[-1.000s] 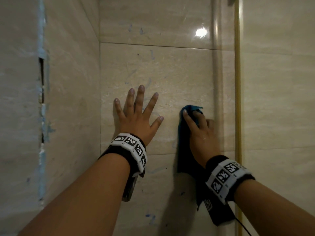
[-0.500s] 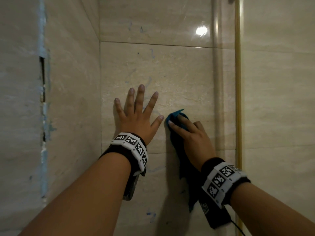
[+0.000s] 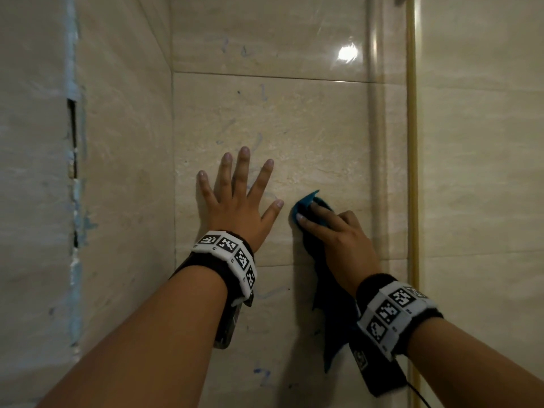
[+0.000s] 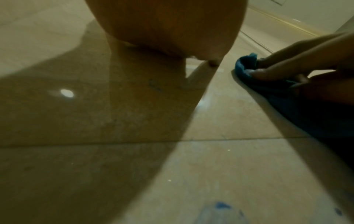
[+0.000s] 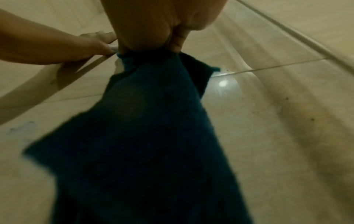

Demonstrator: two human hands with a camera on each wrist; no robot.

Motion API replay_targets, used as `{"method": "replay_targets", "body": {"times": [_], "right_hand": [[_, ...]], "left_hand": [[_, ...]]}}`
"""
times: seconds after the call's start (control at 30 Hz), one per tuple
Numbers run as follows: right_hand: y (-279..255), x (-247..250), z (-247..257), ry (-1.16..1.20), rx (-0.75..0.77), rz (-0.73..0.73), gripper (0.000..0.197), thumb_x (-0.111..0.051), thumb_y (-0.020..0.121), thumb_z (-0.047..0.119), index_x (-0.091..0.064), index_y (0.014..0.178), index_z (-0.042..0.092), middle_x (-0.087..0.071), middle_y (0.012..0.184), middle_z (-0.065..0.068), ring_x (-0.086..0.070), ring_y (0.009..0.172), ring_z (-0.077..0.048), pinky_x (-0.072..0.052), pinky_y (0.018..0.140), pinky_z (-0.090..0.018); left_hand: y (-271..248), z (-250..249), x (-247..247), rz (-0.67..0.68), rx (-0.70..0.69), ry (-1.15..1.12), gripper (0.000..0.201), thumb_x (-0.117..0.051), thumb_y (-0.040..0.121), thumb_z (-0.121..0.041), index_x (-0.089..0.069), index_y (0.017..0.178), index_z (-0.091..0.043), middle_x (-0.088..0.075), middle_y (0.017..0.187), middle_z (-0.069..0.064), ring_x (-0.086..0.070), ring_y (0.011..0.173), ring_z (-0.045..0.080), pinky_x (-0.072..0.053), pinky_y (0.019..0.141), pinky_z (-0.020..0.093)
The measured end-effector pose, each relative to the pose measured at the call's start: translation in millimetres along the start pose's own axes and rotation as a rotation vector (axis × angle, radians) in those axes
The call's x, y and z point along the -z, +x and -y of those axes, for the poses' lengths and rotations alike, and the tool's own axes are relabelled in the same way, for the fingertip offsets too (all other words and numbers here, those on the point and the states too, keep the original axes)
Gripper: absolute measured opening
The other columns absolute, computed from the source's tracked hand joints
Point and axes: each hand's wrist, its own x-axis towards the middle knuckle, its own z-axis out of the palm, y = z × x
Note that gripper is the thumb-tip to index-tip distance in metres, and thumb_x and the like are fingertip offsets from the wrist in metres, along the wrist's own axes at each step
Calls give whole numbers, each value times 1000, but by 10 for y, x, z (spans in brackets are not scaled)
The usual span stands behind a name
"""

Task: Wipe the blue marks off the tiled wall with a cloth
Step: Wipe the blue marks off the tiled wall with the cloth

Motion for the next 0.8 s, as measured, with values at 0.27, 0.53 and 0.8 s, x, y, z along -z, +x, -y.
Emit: {"method": "replay_targets", "body": {"times": [0.27,0.53,0.8], "right_hand": [[-110,66,11,-26,200,103,41,-68,77,9,-68,116,23,-64,121,-7,-54,70,-26,-49,55,-30],[85,161,-152,3,-322,-6,60,-53,88,-2,-42,143,19,-35,147,-17,-48,102,-45,-50,77,-50],[-161,82,-48,40,-459,33,57,-53,91,3,-36,145,9,-37,139,-25,-45,115,-44,-45,92,-48]], "left_hand": [[3,-3,26,33,7,7,72,11,78,-69,30,141,-40,35,152,-2,29,140,25,19,105,58],[-15,-1,15,-30,-4,7,71,6,82,-70,21,144,-40,25,155,-3,21,143,22,15,107,56],[-29,-4,38,41,7,5,72,12,77,-70,31,141,-41,34,153,-2,30,140,23,18,105,57]]}}
